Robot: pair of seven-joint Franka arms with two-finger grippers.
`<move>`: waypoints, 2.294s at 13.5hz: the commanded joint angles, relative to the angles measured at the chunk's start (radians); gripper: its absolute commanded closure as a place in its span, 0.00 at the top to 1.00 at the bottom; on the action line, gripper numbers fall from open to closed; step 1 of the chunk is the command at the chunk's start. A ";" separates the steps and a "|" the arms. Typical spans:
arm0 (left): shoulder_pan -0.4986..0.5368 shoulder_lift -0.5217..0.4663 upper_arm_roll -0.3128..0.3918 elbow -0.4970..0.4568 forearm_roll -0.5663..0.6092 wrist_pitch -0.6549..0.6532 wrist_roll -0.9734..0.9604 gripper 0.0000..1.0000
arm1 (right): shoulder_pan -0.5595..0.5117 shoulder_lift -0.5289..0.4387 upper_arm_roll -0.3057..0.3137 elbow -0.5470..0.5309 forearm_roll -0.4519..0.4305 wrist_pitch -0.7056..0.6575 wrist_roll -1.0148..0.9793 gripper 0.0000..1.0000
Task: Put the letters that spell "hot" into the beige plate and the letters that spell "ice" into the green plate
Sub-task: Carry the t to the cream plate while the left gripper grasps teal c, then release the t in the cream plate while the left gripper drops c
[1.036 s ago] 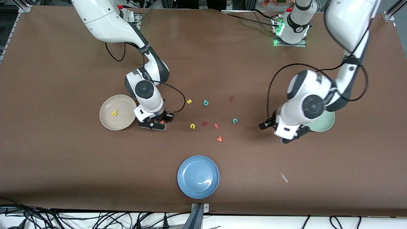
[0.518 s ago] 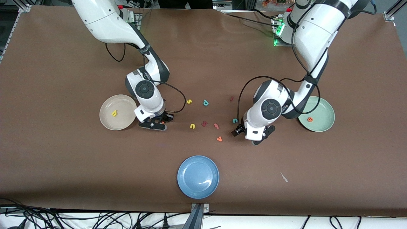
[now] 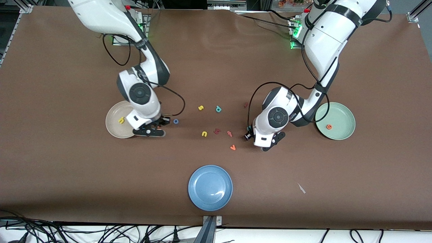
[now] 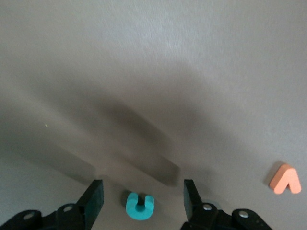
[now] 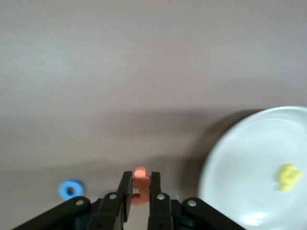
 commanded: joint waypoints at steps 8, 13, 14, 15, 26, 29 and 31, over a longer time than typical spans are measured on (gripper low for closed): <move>-0.033 0.002 0.014 -0.010 0.005 -0.008 -0.025 0.39 | -0.136 -0.245 -0.068 -0.290 0.070 -0.001 -0.348 0.75; -0.016 -0.019 0.031 0.002 0.007 -0.038 -0.012 0.14 | -0.136 -0.218 -0.010 -0.275 0.127 0.016 -0.261 0.75; -0.005 -0.066 0.043 0.009 0.007 -0.087 0.020 0.08 | -0.133 -0.193 0.030 -0.258 0.126 0.040 -0.187 0.75; 0.022 -0.115 0.045 0.010 0.007 -0.143 0.096 0.01 | -0.125 -0.173 0.069 -0.246 0.118 0.074 -0.111 0.75; 0.498 -0.311 0.040 -0.086 0.129 -0.615 0.974 0.01 | 0.001 0.104 0.120 -0.065 0.075 0.305 0.083 0.74; 0.579 -0.280 0.039 -0.172 0.178 -0.479 1.020 0.01 | 0.011 0.111 0.119 -0.065 0.060 0.312 0.122 0.74; 0.603 -0.286 0.039 -0.192 0.180 -0.449 1.061 0.02 | 0.013 0.118 0.119 -0.068 0.057 0.313 0.134 0.74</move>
